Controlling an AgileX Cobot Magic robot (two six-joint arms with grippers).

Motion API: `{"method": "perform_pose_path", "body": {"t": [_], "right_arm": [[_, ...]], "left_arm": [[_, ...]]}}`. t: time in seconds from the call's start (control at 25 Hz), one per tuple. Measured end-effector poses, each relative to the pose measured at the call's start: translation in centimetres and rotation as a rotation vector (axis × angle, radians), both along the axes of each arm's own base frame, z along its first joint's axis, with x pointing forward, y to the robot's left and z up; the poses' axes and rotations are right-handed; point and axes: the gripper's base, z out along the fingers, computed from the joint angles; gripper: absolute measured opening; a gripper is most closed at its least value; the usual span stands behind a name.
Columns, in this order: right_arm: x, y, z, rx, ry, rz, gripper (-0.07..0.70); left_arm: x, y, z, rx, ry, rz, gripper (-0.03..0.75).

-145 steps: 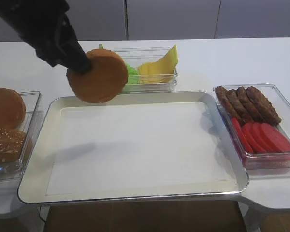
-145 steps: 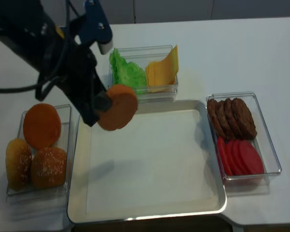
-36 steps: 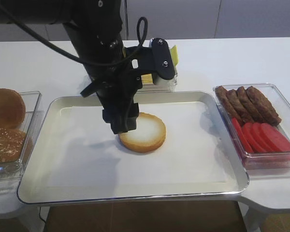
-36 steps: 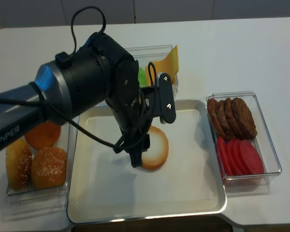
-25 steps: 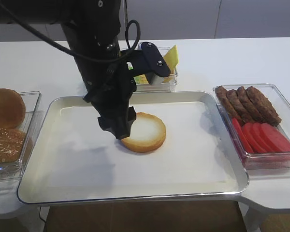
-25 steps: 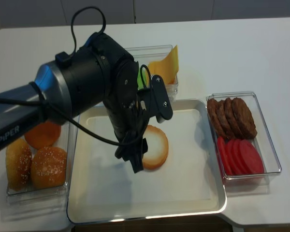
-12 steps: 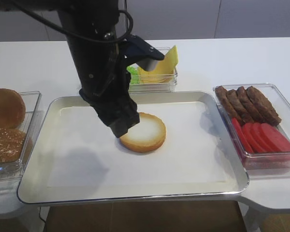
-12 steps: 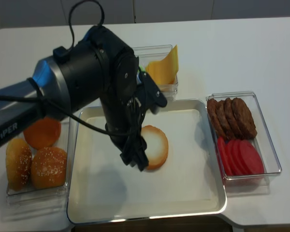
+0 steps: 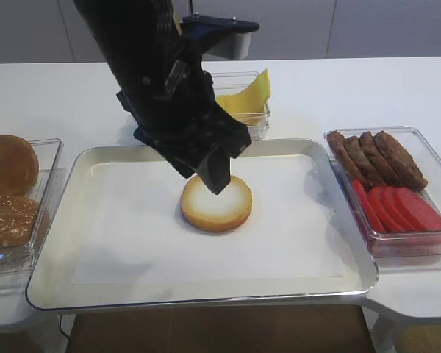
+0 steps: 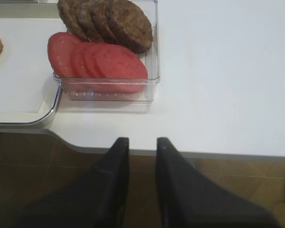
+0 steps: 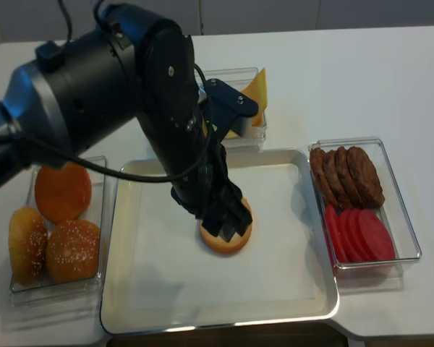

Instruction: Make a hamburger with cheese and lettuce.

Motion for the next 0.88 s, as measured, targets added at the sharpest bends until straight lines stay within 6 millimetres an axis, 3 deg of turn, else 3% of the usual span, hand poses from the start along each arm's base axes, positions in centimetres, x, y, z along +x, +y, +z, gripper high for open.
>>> {"method": "perform_pose_path", "body": {"t": [0.44, 0.64, 0.88], "right_arm": [[0.0, 0.0, 0.0, 0.000, 0.000, 0.000, 0.170], [0.0, 0.0, 0.0, 0.000, 0.000, 0.000, 0.170], [0.0, 0.0, 0.0, 0.000, 0.000, 0.000, 0.170]], "left_arm": [[-3.9, 2.8, 6.3, -0.159, -0.112, 0.001, 0.300], [-7.0, 5.3, 7.8, -0.200, -0.146, -0.003, 0.292], [-11.4, 8.8, 8.0, -0.240, -0.166, -0.007, 0.291]]}}
